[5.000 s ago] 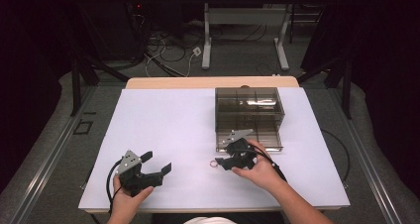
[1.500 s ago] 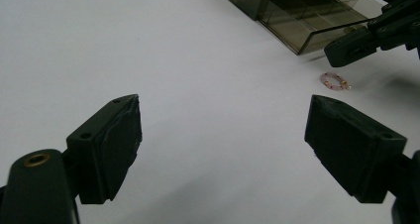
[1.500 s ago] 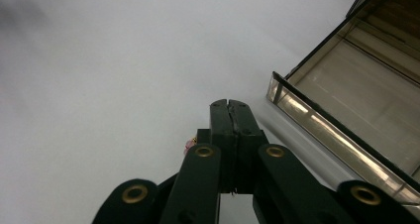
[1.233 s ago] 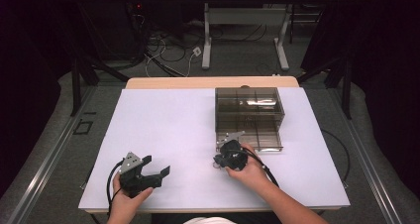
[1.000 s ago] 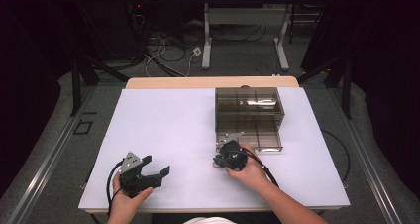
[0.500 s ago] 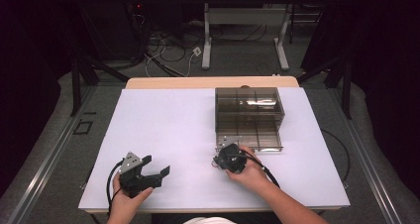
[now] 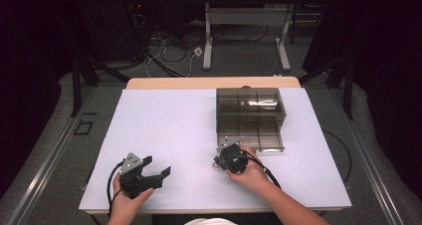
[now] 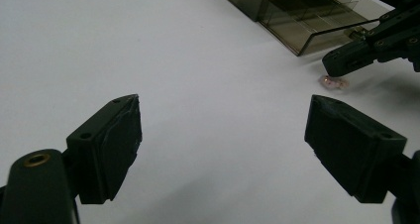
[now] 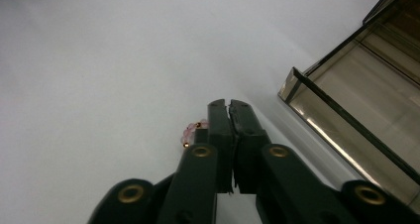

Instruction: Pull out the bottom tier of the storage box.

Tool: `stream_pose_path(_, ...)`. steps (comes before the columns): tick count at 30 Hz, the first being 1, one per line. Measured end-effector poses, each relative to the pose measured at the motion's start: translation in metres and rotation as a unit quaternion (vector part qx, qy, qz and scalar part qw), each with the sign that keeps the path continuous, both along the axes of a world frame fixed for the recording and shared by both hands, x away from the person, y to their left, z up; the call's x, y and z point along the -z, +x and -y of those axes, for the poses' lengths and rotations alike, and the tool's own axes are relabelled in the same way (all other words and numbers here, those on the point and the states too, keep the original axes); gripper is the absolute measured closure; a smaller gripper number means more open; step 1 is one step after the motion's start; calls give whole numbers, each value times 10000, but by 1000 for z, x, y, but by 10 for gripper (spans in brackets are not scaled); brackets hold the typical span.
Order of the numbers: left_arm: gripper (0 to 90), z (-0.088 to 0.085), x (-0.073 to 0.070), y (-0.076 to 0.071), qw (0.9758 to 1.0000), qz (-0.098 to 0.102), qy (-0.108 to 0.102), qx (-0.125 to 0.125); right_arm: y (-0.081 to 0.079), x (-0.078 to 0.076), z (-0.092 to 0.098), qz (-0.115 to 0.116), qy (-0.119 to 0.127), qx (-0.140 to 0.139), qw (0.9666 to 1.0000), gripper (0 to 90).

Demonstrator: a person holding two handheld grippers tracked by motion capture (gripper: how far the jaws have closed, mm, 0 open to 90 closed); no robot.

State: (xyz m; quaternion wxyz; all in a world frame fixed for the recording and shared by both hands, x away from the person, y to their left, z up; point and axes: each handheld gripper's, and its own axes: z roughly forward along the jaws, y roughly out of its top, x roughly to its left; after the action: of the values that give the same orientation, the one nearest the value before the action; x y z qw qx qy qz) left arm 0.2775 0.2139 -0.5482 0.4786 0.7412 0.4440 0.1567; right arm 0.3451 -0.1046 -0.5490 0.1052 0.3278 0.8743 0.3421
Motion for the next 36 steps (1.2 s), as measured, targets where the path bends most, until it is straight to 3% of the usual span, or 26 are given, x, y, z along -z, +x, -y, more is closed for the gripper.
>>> stream_pose_path(15,148,0,0,0,10000,5,-1,-2,0,-2,1,-5,61,64,10000,900)
stream_pose_path(22,148,0,0,0,10000,4,-7,-6,-1,-2,-1,-28,73,-49,10000,846)
stream_pose_path(31,148,0,0,0,10000,-5,-34,-8,-7,-7,2,-359,111,-352,9987,798)
stream_pose_path(36,148,0,0,0,10000,-13,-27,-1,-6,-5,3,-384,82,-410,9984,774)
